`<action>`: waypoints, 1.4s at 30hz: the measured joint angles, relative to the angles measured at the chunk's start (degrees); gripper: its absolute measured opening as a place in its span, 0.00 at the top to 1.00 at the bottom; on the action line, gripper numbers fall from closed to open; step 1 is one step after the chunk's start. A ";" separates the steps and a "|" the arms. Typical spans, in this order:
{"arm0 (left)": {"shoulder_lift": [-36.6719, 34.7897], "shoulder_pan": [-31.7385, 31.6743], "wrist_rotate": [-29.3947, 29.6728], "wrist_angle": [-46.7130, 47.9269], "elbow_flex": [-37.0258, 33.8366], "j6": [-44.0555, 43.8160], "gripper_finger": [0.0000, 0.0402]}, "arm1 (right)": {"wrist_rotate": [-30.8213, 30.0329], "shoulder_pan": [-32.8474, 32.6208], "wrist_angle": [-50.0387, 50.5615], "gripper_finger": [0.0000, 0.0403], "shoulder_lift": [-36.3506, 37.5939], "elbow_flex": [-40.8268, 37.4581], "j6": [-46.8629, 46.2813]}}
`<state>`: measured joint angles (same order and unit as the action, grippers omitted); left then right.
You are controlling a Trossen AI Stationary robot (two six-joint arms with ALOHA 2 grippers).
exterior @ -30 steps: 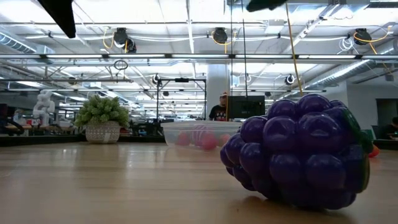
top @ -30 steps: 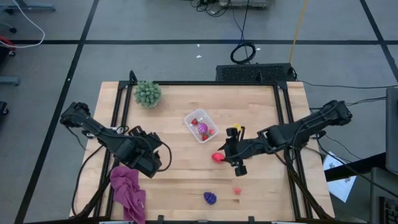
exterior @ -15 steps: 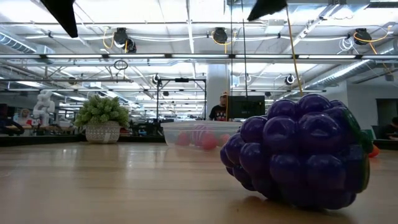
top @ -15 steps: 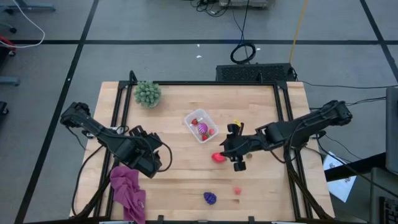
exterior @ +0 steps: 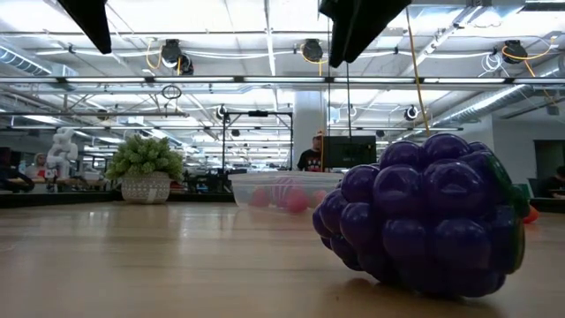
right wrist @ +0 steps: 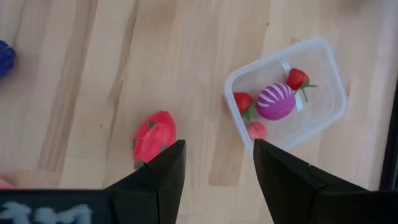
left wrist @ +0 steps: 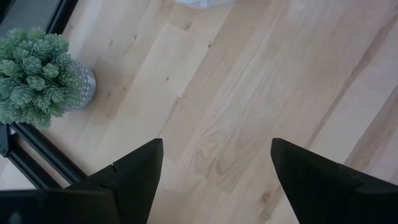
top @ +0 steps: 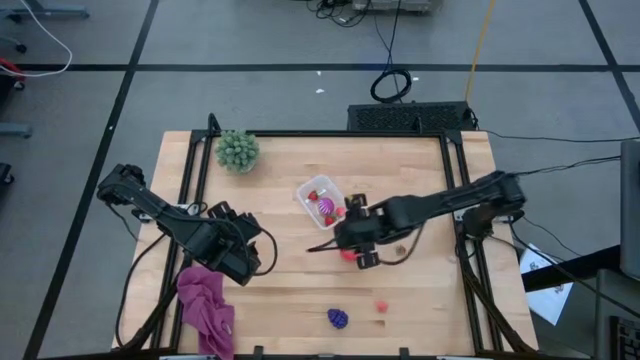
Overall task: Pick and placing Produce into tupperware
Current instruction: Put the dragon fruit into the transparent bin
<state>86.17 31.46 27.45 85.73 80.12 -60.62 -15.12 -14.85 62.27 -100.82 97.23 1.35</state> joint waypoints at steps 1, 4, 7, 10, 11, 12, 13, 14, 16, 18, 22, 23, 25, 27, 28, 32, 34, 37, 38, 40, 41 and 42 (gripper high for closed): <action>0.00 0.02 -0.01 0.00 0.00 0.00 0.25 | 0.15 0.00 1.57 0.55 -1.58 1.97 -0.12; 0.00 0.00 -0.01 -0.02 0.00 0.08 0.26 | 0.31 -0.48 3.95 0.55 -4.72 5.37 -0.23; 0.00 0.01 -0.01 0.02 0.00 0.15 0.26 | 0.39 -1.31 4.05 0.55 -5.30 5.46 -1.20; 0.00 0.00 -0.03 0.39 0.00 0.33 0.25 | 0.40 -2.25 4.08 0.55 -5.24 4.94 -3.57; 0.00 0.02 -0.09 0.75 0.00 0.33 0.25 | 0.42 -2.66 4.14 0.55 -5.24 4.73 -4.04; 0.00 0.01 -0.26 1.01 0.00 0.35 0.25 | 0.46 -3.06 4.08 0.55 -5.26 4.57 -4.42; 0.00 0.01 -0.29 1.20 0.00 0.33 0.25 | 0.46 -3.46 3.99 0.55 -5.26 4.39 -4.65; 0.00 0.01 -0.29 1.21 0.00 0.35 0.25 | 0.49 -3.78 3.95 0.55 -5.26 4.28 -4.73; 0.00 0.02 -0.29 1.20 0.00 0.35 0.26 | 0.64 -4.27 3.62 0.55 -5.26 3.97 -4.75; 0.00 0.00 -0.29 1.22 0.00 0.57 0.25 | 0.79 -4.48 2.78 0.55 -5.26 3.60 -4.75; 0.00 0.02 -0.29 1.22 0.00 0.92 0.25 | 1.91 -4.38 0.61 0.55 -5.26 3.41 -4.62; 0.00 0.02 -0.29 1.22 0.00 0.92 0.25 | 2.48 -4.35 0.07 0.55 -5.26 3.41 -4.22; 0.00 0.01 -0.34 1.22 0.00 0.92 0.25 | 3.44 -4.35 -1.27 0.55 -5.26 3.39 -3.64; 0.00 0.02 -0.34 1.22 0.00 0.92 0.25 | 3.52 -4.28 -2.36 0.53 -5.26 3.39 -3.55; 0.00 0.02 -0.36 1.22 0.00 0.92 0.25 | 3.49 -4.28 -2.51 0.52 -5.26 3.39 -3.54; 0.00 0.02 -0.40 1.25 0.00 0.92 0.24 | 3.45 -4.20 -2.48 0.43 -5.26 3.37 -3.78; 0.00 0.02 -0.42 1.25 0.00 0.91 0.24 | 3.46 -4.20 -2.48 0.38 -5.26 3.37 -5.14; 0.00 0.02 -0.45 1.24 0.00 0.90 0.25 | 3.49 -3.96 -2.19 0.30 -5.26 3.37 -7.58; 0.00 0.02 -0.45 1.25 0.00 0.90 0.25 | 3.47 -3.83 -1.94 0.28 -5.26 3.37 -8.44; 0.00 0.02 -0.45 1.25 0.00 0.90 0.25 | 3.48 -3.56 -1.70 0.24 -5.26 3.37 -10.18; 0.00 0.02 -0.45 1.25 0.00 0.90 0.25 | 3.48 -3.44 -1.60 0.23 -5.26 3.28 -11.15; 0.00 0.02 -0.45 1.24 0.00 0.90 0.25 | 3.48 -3.22 -1.63 0.22 -5.24 3.02 -12.15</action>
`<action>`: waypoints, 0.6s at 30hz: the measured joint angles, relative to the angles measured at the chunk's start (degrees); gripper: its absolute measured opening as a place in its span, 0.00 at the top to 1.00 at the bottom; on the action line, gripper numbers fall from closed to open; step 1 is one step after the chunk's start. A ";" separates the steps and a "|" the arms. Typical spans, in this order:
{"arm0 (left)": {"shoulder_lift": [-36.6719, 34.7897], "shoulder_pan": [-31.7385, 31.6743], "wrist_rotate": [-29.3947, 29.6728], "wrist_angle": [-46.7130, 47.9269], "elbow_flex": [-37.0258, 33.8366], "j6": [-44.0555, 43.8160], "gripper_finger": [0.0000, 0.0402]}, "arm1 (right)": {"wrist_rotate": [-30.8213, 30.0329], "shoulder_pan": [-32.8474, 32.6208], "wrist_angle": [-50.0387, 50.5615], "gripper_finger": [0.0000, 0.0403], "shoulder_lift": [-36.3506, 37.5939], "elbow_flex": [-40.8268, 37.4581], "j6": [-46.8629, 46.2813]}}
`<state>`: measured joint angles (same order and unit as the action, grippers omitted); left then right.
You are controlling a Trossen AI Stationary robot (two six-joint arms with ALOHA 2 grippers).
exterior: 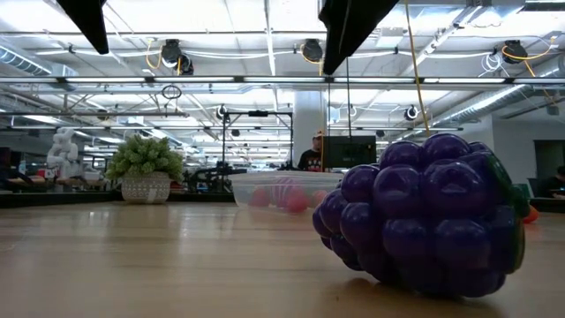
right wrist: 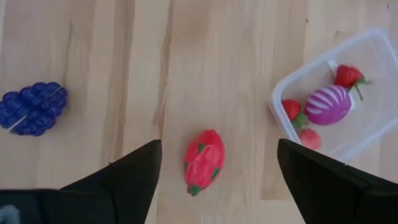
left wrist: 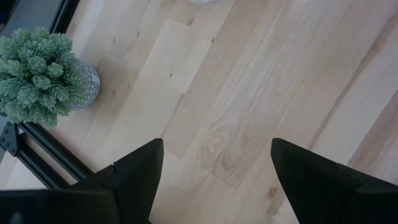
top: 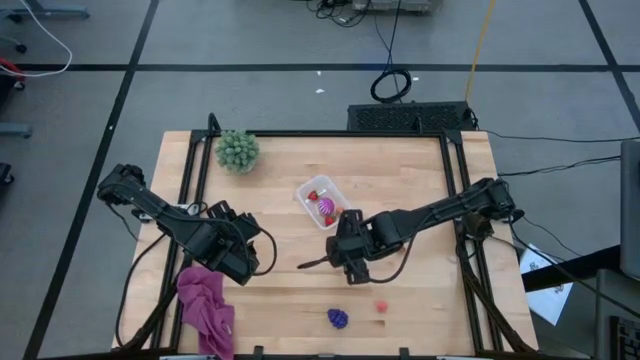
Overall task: Pick and placing Produce into tupperware
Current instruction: Put the dragon fruit into the transparent bin
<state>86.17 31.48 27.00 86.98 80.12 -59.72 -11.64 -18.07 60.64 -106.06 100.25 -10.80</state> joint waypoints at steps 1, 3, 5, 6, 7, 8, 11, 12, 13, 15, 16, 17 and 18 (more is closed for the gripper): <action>0.00 0.00 -0.02 0.00 0.00 0.00 0.24 | 0.00 0.13 -0.04 0.22 0.00 -0.40 -1.12; 0.00 0.00 -0.02 -0.01 0.00 0.00 0.24 | 0.55 0.53 0.02 0.21 0.00 -1.47 -3.92; 0.00 0.00 -0.02 0.00 0.00 0.05 0.24 | 3.24 1.03 0.02 0.21 0.00 -2.77 -6.36; 0.00 0.00 -0.03 -0.01 0.00 0.22 0.25 | 4.76 1.24 -0.01 0.21 0.00 -3.43 -6.84; 0.00 0.00 -0.04 -0.01 0.00 0.47 0.25 | 6.00 1.37 -0.04 0.21 0.00 -4.05 -6.96; 0.00 0.00 -0.04 0.00 0.00 0.69 0.25 | 6.79 1.45 -0.28 0.21 0.00 -4.67 -6.93; 0.00 0.00 -0.07 -0.02 0.00 0.78 0.25 | 7.32 1.40 -2.40 0.21 0.00 -6.24 -6.88; 0.00 0.00 -0.07 -0.02 0.00 0.80 0.24 | 7.32 1.39 -3.00 0.21 0.00 -6.63 -6.90; 0.00 0.00 -0.07 -0.02 0.00 0.89 0.24 | 7.34 1.36 -3.68 0.21 0.00 -7.06 -7.09; 0.00 0.00 -0.07 -0.02 0.00 0.92 0.24 | 7.37 1.50 -5.07 0.21 0.00 -8.00 -8.61; 0.00 0.00 -0.07 -0.02 0.00 0.92 0.24 | 7.41 1.60 -5.66 0.21 0.00 -8.52 -9.40; 0.00 0.00 -0.07 -0.02 0.00 0.92 0.24 | 7.41 1.79 -6.11 0.21 0.00 -9.01 -10.15; 0.00 0.00 -0.07 -0.02 0.00 0.92 0.25 | 7.43 1.93 -6.48 0.21 0.00 -9.51 -10.75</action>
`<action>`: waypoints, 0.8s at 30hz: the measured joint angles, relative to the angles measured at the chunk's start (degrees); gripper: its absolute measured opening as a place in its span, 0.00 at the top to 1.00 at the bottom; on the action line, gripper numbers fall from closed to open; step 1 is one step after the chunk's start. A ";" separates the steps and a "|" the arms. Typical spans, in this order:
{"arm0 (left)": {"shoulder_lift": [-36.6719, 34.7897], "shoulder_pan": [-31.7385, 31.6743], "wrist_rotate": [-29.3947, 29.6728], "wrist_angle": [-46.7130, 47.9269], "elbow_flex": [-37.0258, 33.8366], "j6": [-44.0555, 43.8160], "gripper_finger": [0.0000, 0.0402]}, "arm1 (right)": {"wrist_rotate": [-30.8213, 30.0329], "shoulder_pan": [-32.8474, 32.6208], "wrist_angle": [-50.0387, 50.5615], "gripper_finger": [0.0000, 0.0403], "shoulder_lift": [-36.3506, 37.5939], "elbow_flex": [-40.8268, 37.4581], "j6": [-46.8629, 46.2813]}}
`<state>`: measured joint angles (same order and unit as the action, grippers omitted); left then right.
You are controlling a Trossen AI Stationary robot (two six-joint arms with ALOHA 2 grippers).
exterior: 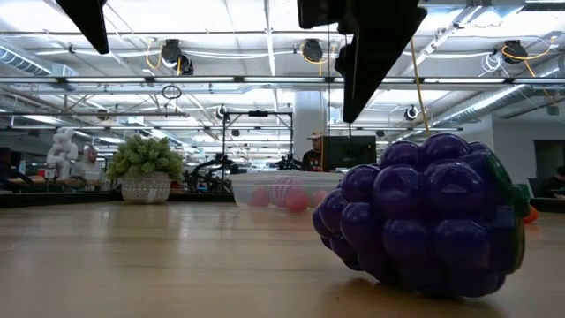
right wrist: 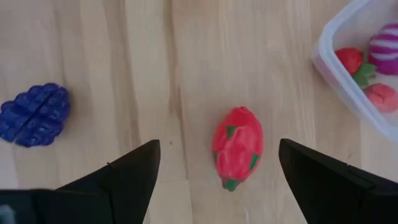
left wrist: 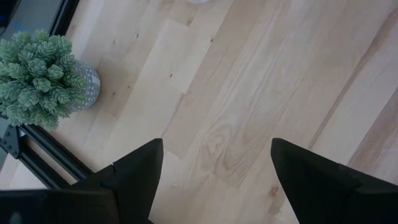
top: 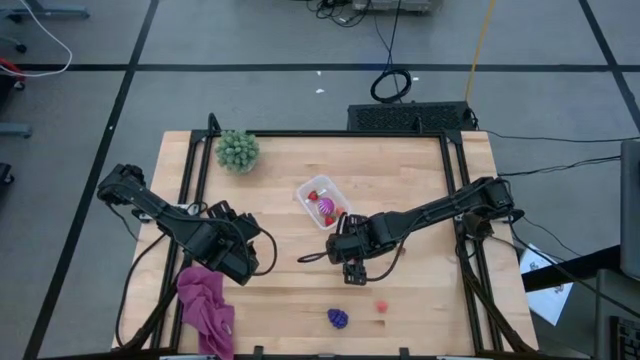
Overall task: Pick and placing Produce into tupperware
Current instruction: Put the dragon fruit into the transparent bin
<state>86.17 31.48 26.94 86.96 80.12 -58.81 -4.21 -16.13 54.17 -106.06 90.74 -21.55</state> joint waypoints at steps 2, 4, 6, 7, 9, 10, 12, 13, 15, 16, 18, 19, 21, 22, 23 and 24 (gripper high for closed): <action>0.00 0.00 -0.02 0.00 0.00 0.02 0.25 | -0.02 0.17 -0.63 0.21 0.00 -0.77 -0.30; 0.00 0.00 -0.01 0.00 0.00 0.03 0.25 | 0.01 0.32 -1.33 0.21 0.00 -1.63 -0.74; 0.00 0.00 0.00 0.00 0.00 0.04 0.24 | 0.05 0.34 -1.72 0.21 0.00 -2.36 -1.99; 0.00 0.00 -0.01 0.00 0.00 0.04 0.24 | 0.21 0.38 -1.74 0.21 0.00 -2.58 -2.53; 0.00 0.00 0.00 0.00 0.00 0.04 0.24 | 1.44 0.42 -1.98 0.21 0.00 -2.78 -3.11; 0.00 0.00 -0.02 0.00 0.00 0.04 0.24 | 1.55 0.43 -2.30 0.21 0.00 -2.88 -3.30; 0.00 0.00 0.00 0.00 0.00 0.04 0.25 | 1.57 0.43 -2.63 0.21 0.00 -2.98 -3.36; 0.00 0.00 -0.01 0.00 0.00 0.04 0.25 | 1.55 0.43 -2.84 0.21 0.00 -2.98 -3.36; 0.00 0.00 0.00 -0.02 0.00 0.04 0.25 | 1.55 0.51 -3.29 0.21 0.00 -2.98 -3.70; 0.00 0.00 0.00 -0.01 0.00 0.04 0.24 | 1.59 0.63 -3.23 0.21 0.00 -2.98 -4.20; 0.00 0.00 -0.01 -0.02 0.00 0.04 0.24 | 1.58 0.86 -3.19 0.21 0.00 -3.00 -5.23; 0.00 0.00 0.00 -0.02 0.00 0.04 0.24 | 1.55 1.03 -3.32 0.21 0.00 -3.11 -5.44; 0.00 0.00 0.00 -0.02 0.00 0.04 0.24 | 1.58 1.25 -3.45 0.21 0.00 -3.67 -5.46; 0.00 0.00 0.00 -0.02 0.00 0.04 0.25 | 1.58 1.41 -3.43 0.21 0.00 -4.10 -5.59; 0.00 0.00 0.00 -0.02 0.00 0.04 0.25 | 1.66 1.51 -3.44 0.21 0.00 -4.55 -6.25; 0.00 0.00 -0.01 -0.02 0.00 0.04 0.25 | 2.22 1.64 -3.64 0.21 0.00 -5.11 -7.00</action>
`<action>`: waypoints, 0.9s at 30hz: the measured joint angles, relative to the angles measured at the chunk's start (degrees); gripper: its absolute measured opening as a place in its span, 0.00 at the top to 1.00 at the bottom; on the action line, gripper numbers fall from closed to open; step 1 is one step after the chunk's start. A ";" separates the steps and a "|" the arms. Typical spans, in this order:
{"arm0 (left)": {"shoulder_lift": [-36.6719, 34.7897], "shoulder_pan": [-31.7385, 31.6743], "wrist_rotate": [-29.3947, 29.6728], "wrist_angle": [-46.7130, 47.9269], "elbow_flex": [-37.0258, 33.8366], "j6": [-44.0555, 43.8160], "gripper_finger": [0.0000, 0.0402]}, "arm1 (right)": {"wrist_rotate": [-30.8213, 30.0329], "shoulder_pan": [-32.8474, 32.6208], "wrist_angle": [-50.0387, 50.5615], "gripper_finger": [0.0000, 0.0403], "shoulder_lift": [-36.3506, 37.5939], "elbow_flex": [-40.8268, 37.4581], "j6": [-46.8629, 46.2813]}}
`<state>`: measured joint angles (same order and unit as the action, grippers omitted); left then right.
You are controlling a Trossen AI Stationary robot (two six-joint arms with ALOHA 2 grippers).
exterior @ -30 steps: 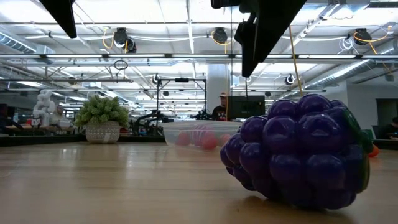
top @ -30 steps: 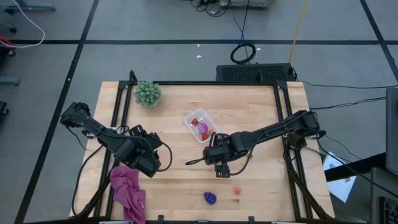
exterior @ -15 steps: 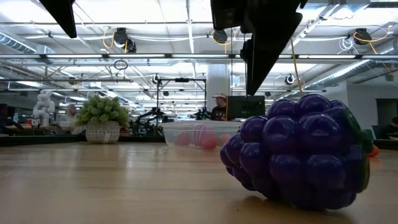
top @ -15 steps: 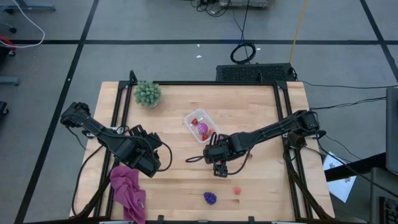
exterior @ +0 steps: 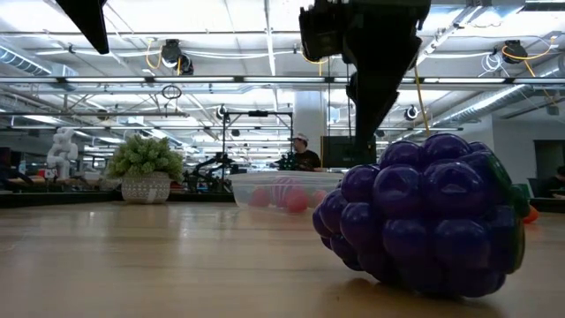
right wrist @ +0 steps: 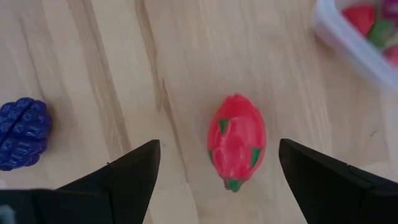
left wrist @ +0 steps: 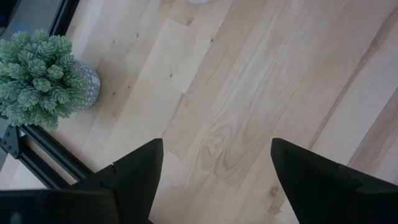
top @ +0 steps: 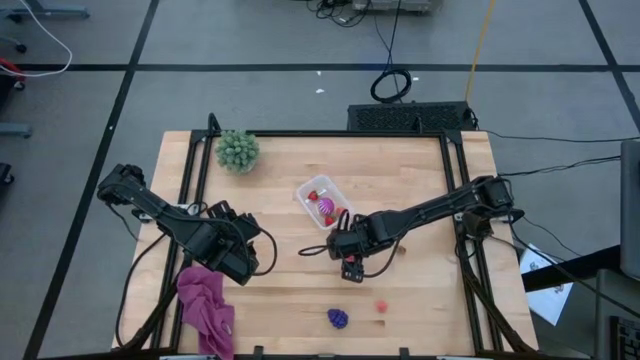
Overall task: Pick and placing Produce into tupperware
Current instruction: Put the dragon fruit into the transparent bin
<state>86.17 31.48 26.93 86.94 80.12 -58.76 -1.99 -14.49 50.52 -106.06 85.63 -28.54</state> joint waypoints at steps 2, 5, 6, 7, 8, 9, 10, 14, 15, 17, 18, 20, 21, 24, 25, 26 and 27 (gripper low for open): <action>0.00 0.00 0.01 0.00 0.00 0.02 0.25 | 1.94 0.32 -1.34 0.21 0.00 -1.32 -0.75; 0.00 0.00 0.01 0.00 0.00 0.02 0.24 | 2.43 0.43 -3.27 0.21 -0.04 -2.74 -0.53; 0.00 0.00 0.01 0.00 0.00 0.02 0.24 | 2.48 0.44 -3.92 0.21 -0.04 -3.10 -0.52; 0.00 0.00 0.01 0.00 0.00 0.02 0.24 | 2.48 0.56 -4.62 0.21 -0.04 -3.51 -0.52; 0.00 0.00 0.01 0.00 0.00 0.02 0.24 | 2.51 0.61 -5.20 0.21 -0.04 -4.02 -0.52; 0.00 0.00 0.01 0.00 0.00 0.02 0.25 | 2.53 0.67 -5.62 0.21 -0.04 -4.55 -0.49; 0.00 0.00 0.01 0.00 0.00 0.02 0.25 | 2.52 0.77 -5.84 0.21 -0.04 -5.04 -0.44; 0.00 0.00 0.01 0.00 0.00 0.02 0.26 | 3.83 1.49 -7.09 0.21 -0.04 -7.02 -0.44; 0.00 0.00 0.01 -0.02 0.00 0.02 0.26 | 3.83 1.68 -7.67 0.21 -0.04 -7.64 -0.56; 0.00 0.00 0.01 -0.02 0.00 0.02 0.26 | 3.88 2.06 -8.80 0.21 -0.04 -8.62 -0.56; 0.00 0.00 0.01 -0.02 0.00 0.02 0.25 | 3.96 2.18 -9.30 0.21 -0.04 -9.00 -0.54; 0.00 0.00 0.01 -0.04 0.00 0.02 0.25 | 4.26 2.50 -10.24 0.21 -0.04 -9.88 -0.45; 0.00 0.00 0.01 -0.05 0.00 0.02 0.25 | 4.82 2.63 -10.65 0.21 -0.04 -10.27 -0.30; 0.00 0.00 0.01 -0.07 0.00 0.02 0.26 | 5.28 2.92 -12.65 0.21 -0.04 -11.23 -0.30; 0.00 0.00 0.01 -0.07 0.00 0.02 0.26 | 5.30 2.99 -13.19 0.21 -0.04 -11.54 -0.26; 0.00 0.00 0.01 -0.09 0.00 0.02 0.26 | 5.30 3.03 -13.51 0.21 -0.04 -11.83 -0.04; 0.00 0.00 0.01 -0.09 0.00 0.02 0.26 | 5.30 3.05 -13.94 0.21 -0.04 -12.19 0.22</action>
<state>86.17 31.48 26.94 86.85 80.12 -58.75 3.31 -11.44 36.58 -106.10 73.44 -28.32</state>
